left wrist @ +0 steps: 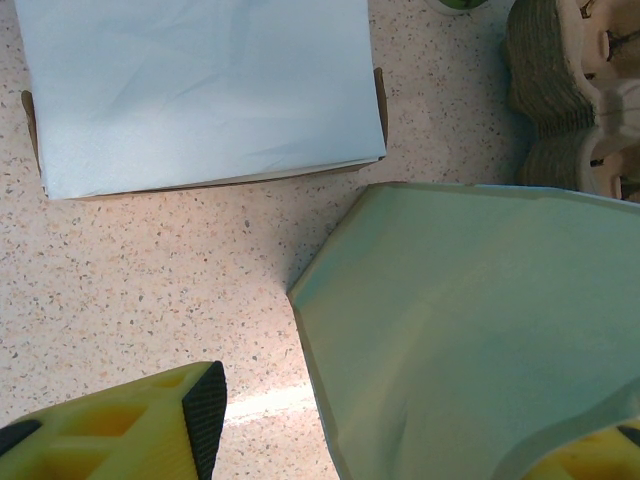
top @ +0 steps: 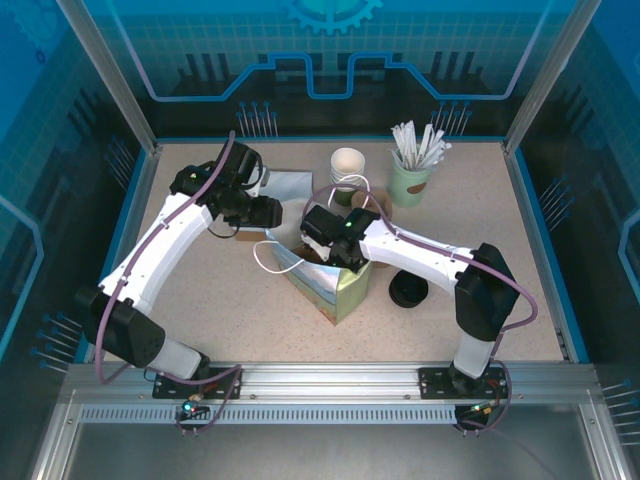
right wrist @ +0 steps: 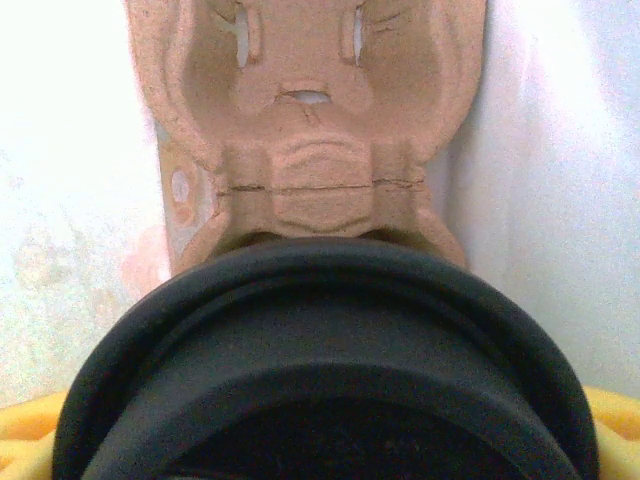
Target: Pack the takeout coffee
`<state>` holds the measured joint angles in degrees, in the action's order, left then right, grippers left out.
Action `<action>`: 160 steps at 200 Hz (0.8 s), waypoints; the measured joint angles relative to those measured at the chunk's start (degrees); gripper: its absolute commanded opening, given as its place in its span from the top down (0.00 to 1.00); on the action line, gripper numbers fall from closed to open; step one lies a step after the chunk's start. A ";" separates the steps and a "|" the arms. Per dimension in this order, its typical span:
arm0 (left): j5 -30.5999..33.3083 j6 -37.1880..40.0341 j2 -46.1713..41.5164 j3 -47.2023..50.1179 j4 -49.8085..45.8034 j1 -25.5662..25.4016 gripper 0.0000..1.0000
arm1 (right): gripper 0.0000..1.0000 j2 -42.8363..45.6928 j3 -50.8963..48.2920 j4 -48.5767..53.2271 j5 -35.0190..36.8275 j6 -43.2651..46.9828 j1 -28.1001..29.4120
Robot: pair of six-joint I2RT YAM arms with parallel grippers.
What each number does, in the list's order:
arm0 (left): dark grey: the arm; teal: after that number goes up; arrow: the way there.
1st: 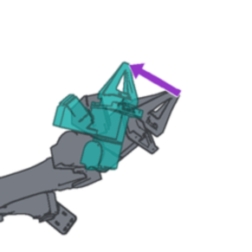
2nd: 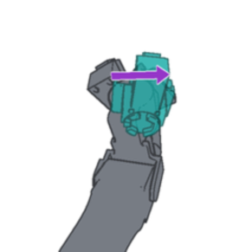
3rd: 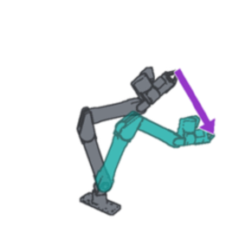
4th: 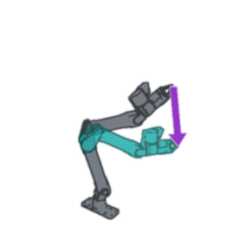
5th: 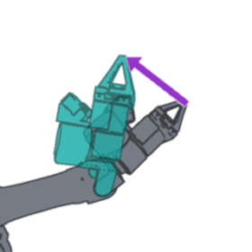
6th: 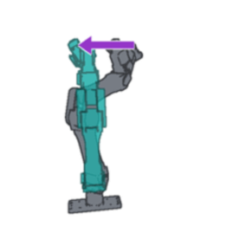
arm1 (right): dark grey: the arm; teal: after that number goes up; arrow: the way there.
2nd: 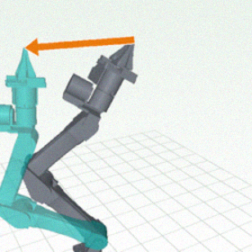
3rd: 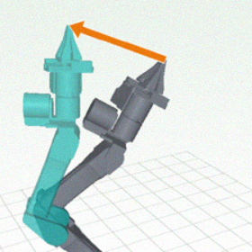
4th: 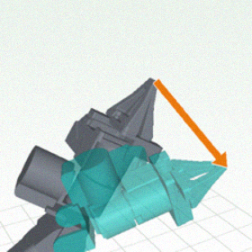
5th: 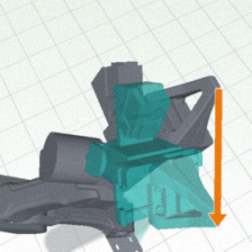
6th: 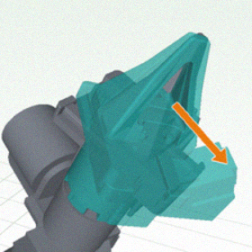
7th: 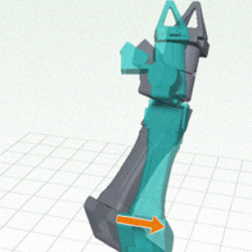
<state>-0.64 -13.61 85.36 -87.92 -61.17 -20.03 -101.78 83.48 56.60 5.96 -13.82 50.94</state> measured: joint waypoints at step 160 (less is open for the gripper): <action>0.00 0.00 0.00 0.00 0.00 0.00 0.39 | 0.20 0.00 -1.11 -1.42 -0.44 0.02 0.00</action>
<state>-0.64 -13.61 85.36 -87.92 -61.17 -20.03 -101.78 82.37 55.18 5.52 -13.80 50.94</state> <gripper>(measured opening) 0.612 0.828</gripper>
